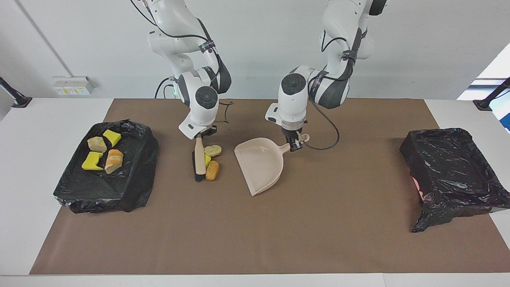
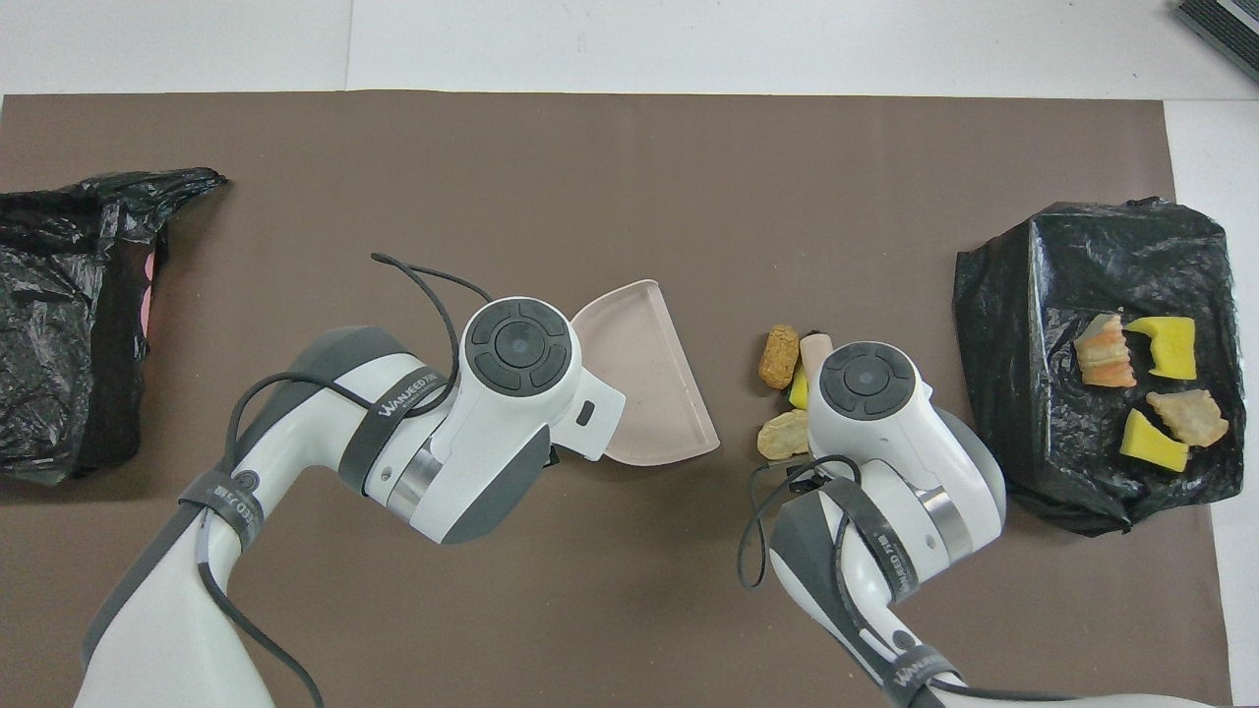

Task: Sweep and dump trash in bin

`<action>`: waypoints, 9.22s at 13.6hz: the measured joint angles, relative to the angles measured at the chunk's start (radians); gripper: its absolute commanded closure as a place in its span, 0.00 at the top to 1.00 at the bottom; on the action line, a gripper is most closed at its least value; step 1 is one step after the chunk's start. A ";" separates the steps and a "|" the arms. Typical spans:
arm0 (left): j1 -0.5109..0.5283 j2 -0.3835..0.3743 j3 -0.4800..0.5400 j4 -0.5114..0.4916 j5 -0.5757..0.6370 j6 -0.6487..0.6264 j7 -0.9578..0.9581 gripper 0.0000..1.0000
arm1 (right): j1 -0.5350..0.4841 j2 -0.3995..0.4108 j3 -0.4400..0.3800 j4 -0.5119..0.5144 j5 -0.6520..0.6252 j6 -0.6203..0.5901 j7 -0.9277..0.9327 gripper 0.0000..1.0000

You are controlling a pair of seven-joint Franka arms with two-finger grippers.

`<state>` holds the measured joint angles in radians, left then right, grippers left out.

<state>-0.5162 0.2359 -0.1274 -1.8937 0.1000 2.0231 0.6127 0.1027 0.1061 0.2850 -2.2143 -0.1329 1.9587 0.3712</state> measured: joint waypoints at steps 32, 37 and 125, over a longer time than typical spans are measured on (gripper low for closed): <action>-0.003 -0.066 0.004 -0.142 0.001 0.101 0.056 0.00 | -0.027 0.140 -0.014 0.265 -0.037 -0.129 -0.371 0.00; 0.003 -0.066 0.009 -0.144 0.001 0.101 0.056 0.00 | 0.088 0.136 0.002 0.247 0.240 -0.129 -0.227 0.00; 0.243 -0.020 0.017 0.315 0.005 -0.328 -0.392 0.00 | -0.021 -0.256 -0.407 0.587 0.143 -0.457 -0.301 1.00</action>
<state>-0.2735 0.2154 -0.1102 -1.5782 0.1051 1.6952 0.2207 0.0817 -0.1501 -0.1217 -1.6275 0.0102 1.5014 0.0699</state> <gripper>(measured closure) 0.674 0.000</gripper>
